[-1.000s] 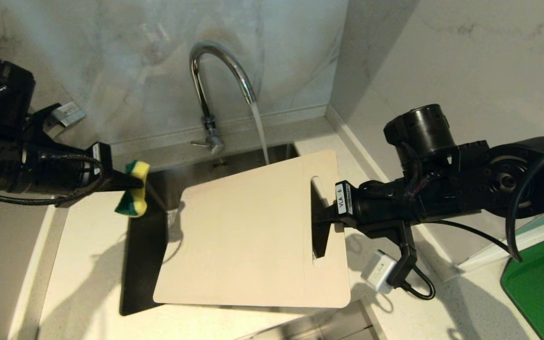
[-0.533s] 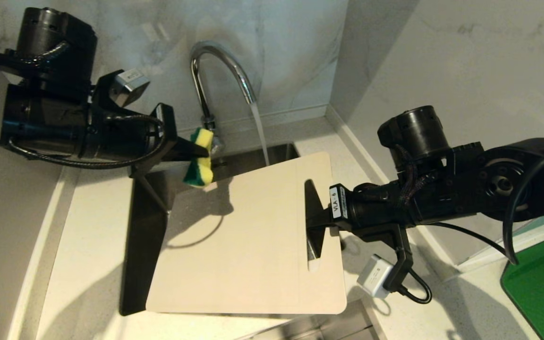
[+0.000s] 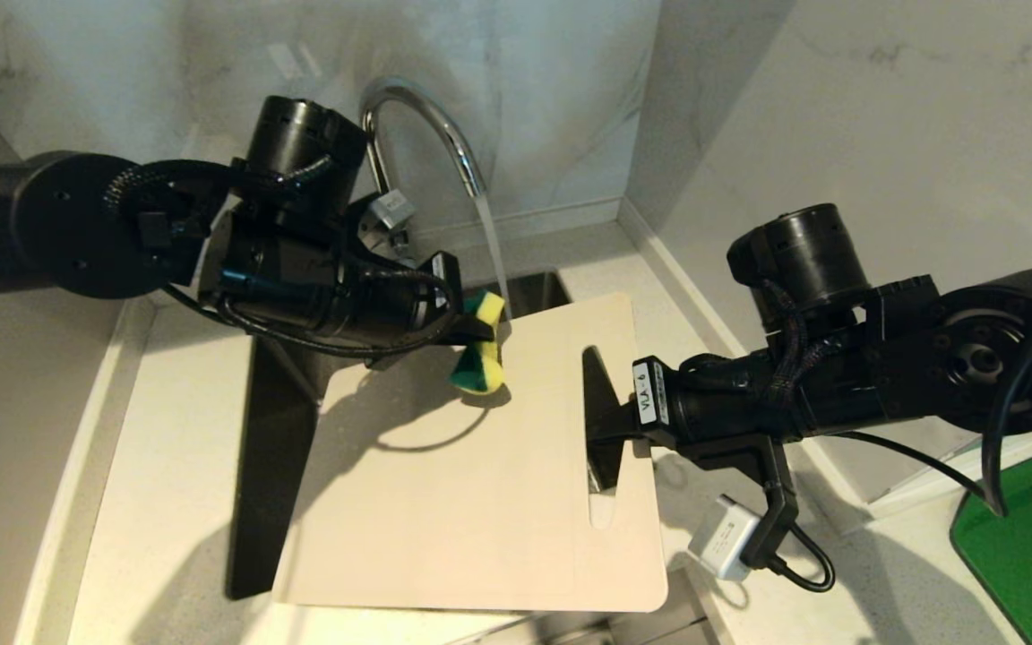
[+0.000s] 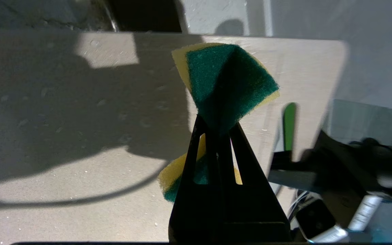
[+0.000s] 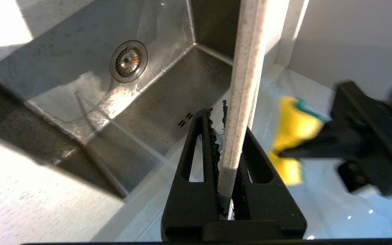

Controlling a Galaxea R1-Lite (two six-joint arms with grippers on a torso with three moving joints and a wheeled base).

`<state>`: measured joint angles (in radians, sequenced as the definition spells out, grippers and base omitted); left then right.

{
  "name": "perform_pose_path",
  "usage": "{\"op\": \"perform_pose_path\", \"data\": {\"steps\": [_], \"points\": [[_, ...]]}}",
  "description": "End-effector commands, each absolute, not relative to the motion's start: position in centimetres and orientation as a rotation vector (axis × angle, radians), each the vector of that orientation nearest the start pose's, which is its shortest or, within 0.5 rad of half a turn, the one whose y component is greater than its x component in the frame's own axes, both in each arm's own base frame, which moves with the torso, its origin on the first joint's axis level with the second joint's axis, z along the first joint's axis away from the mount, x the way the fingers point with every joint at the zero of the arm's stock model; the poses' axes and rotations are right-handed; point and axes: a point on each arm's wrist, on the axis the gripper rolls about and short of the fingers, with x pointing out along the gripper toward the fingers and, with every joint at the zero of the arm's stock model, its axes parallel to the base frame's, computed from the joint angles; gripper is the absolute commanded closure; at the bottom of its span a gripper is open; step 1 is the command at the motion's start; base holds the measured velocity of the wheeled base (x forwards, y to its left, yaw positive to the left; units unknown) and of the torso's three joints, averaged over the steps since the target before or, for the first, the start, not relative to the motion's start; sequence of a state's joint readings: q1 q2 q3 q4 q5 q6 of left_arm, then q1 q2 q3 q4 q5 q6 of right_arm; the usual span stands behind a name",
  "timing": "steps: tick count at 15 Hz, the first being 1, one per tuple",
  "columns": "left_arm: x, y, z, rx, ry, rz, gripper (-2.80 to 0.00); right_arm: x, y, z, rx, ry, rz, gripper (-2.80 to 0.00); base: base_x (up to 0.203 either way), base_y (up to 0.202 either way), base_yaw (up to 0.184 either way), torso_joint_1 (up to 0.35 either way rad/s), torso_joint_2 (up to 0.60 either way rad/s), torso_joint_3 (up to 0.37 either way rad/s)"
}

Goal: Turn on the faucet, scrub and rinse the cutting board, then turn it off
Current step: Scrub the cutting board underwater

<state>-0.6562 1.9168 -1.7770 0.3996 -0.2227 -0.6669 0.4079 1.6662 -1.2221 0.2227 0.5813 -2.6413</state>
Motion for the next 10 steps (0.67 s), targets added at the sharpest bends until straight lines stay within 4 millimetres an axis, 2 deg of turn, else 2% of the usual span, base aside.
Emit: {"op": "perform_pose_path", "data": {"steps": [1,5,10], "points": [[30.7,-24.0,25.7,-0.475,0.857,-0.609,0.00,26.3,12.7,23.3,-2.203,-0.991,1.163,0.00,0.000,0.000,0.000,0.000,0.00,0.000],[32.2,-22.7,24.4,-0.482,0.879,-0.548,0.00,25.9,12.5,23.4,-2.200,-0.984,1.158,0.00,0.000,0.000,0.000,0.000,0.00,0.000],[32.9,-19.4,23.3,-0.482,0.903,-0.464,0.00,25.8,12.5,23.5,-2.205,-0.993,1.131,0.00,0.000,0.000,0.000,0.000,0.00,0.000]]}}
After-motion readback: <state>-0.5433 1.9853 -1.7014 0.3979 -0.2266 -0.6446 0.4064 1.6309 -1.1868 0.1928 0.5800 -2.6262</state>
